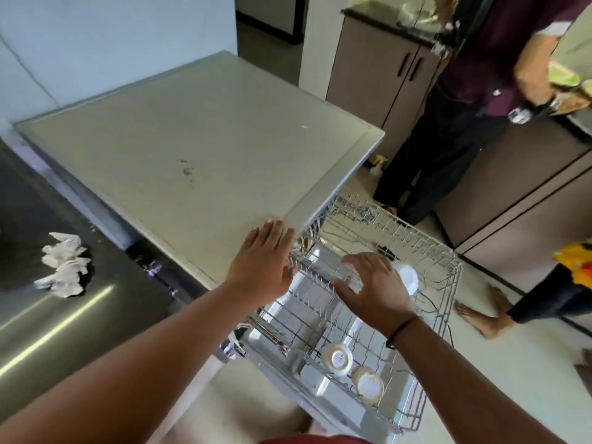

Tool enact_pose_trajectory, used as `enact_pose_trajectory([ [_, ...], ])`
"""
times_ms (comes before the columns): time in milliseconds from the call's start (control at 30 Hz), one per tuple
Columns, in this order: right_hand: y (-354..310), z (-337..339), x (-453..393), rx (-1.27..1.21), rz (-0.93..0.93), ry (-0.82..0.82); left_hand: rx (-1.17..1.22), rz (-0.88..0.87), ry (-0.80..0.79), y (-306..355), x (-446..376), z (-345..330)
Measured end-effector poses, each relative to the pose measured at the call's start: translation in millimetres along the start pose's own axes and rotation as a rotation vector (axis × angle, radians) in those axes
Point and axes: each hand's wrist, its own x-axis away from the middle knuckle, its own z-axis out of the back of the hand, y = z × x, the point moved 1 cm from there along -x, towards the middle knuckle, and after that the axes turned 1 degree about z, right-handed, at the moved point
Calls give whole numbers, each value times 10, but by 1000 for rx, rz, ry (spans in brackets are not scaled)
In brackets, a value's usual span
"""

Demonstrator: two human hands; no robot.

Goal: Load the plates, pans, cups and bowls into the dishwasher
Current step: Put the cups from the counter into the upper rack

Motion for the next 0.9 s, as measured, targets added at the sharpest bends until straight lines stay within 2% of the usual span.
enact_pose_trajectory([
  [167,-882,156,-112,4,112,49,-34,-16,-74,-302,879,88],
  [300,-1655,94,-225,-22,233,70,10,75,-22,-730,1567,279],
  [467,-2562,-132,-361,-43,409,45,128,304,69,-1420,2405,495],
  [633,-3366,-423,-442,-187,559,-15,266,506,239,-1979,3022,695],
  [733,-3749,-555,-531,-316,579,-86,294,610,303,-2204,3227,771],
  [800,-3960,-614,-637,-402,530,-186,305,669,335,-2335,3306,813],
  [900,-4204,-686,-866,-485,488,-254,306,739,352,-2497,3344,861],
])
